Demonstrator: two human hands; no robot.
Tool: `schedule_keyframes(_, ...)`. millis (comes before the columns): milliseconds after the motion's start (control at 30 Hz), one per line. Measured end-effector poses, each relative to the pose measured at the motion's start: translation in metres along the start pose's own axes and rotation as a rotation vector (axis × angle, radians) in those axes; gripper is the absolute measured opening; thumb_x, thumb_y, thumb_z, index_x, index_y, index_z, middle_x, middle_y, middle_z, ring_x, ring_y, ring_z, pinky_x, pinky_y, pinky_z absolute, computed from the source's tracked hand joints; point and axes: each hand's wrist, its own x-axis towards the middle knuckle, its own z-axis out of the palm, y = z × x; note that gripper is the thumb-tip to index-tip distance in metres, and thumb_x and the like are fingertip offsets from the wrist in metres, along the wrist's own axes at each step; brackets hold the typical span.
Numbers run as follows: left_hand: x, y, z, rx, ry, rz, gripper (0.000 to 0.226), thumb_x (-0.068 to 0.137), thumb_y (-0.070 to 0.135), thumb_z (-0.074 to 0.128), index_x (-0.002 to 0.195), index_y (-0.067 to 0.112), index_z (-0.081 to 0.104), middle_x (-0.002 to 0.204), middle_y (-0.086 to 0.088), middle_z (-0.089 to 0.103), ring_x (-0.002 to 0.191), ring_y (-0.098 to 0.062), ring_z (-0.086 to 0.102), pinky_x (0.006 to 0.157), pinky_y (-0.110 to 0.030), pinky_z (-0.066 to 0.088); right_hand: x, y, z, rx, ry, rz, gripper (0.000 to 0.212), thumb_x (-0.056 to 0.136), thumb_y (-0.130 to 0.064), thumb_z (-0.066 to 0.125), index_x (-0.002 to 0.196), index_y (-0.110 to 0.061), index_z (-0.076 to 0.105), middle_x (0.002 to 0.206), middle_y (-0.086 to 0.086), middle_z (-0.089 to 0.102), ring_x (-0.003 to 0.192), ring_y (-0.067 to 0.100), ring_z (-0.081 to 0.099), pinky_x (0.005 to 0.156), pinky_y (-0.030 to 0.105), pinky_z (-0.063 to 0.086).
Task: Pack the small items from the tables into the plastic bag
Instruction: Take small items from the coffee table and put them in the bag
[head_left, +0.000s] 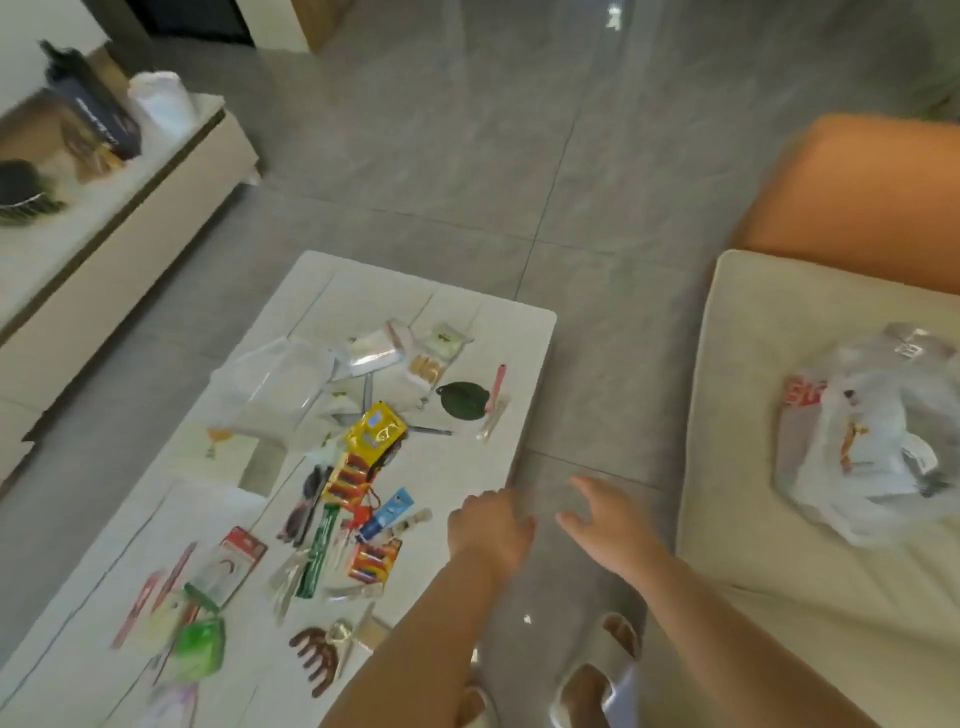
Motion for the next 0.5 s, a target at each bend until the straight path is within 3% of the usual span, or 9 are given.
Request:
schedule_keyframes(167, -0.021, -0.084, 0.002, -0.065, 0.018, -0.116, 0.051, 0.093, 0.049, 0.039, 0.139, 0.026, 0.04, 0.136, -0.001, 0.053, 0.126, -0.022, 0.049, 0.1, -0.036, 0.042, 0.005, -0.062, 0.053, -0.088, -0.122, -0.114, 0.057, 0.092, -0.043, 0.048, 0.143, -0.023, 0.035, 0.146, -0.001, 0.042, 0.136, 0.018, 0.037, 0.112, 0.034, 0.031)
schedule_keyframes(500, -0.071, -0.201, 0.057, -0.353, -0.006, -0.519, 0.044, 0.092, 0.048, 0.042, 0.132, 0.031, 0.05, 0.134, 0.005, 0.056, 0.122, -0.018, 0.052, 0.099, -0.031, 0.041, 0.019, -0.132, 0.162, -0.354, -0.383, -0.329, 0.057, 0.092, -0.044, 0.045, 0.144, -0.023, 0.033, 0.147, -0.002, 0.041, 0.134, 0.017, 0.038, 0.109, 0.035, 0.036)
